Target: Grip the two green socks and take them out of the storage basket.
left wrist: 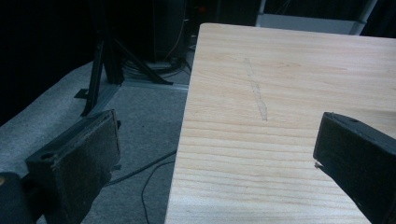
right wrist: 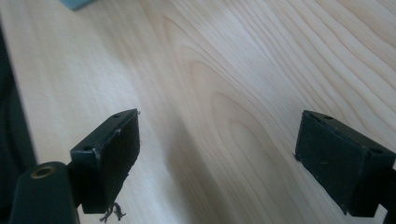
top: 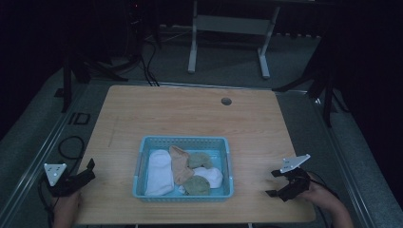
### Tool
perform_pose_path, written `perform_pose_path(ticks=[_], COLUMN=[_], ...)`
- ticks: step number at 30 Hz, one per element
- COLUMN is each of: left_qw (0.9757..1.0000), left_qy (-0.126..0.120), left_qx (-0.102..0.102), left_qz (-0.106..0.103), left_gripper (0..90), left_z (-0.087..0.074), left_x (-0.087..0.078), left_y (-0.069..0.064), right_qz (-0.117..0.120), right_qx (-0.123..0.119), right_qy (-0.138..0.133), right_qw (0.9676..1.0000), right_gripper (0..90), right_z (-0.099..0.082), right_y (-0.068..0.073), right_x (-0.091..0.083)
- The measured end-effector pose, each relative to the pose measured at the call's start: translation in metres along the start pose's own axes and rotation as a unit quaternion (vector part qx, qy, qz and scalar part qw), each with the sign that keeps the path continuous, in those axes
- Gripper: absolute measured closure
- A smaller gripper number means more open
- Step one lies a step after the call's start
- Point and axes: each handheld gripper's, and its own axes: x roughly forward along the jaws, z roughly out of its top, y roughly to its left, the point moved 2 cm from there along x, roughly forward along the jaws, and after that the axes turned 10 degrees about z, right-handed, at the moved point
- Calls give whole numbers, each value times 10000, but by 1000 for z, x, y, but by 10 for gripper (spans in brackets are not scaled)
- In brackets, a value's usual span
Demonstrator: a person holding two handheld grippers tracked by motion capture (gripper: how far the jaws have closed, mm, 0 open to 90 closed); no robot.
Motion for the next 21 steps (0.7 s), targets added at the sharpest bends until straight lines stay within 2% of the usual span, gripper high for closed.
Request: perform_pose_path(ticks=[3, 4, 6, 10, 12, 14, 21], left_qw=[10000, 10000, 10000, 10000, 10000, 10000, 10000], left_qy=[-3, -2, -4, -5, 4, 4, -1], left_qx=[-11, -3, 5, 3, 6, -4, 0], left_qz=[5, -1, -10, -13, -12, -14, -18], left_gripper=[7, 7, 7, 7, 7, 7, 7], left_z=[0, 0, 0, 0, 0, 0, 0], left_x=[0, 0, 0, 0, 0, 0, 0], left_y=[0, 0, 0, 0, 0, 0, 0], right_qz=[84, 196, 228, 396, 452, 554, 536], right_qx=[-74, -151, -150, -231, -375, -417, -689], right_qy=[16, 66, 85, 228, 345, 402, 515], right_qw=[9999, 9997, 9996, 9987, 9977, 9968, 9949], right_gripper=[137, 140, 149, 150, 146, 145, 146], right_z=[5, 11, 13, 25, 34, 42, 64], right_y=[3, 7, 8, 15, 21, 26, 35], right_x=[1, 2, 2, 3, 5, 7, 10])
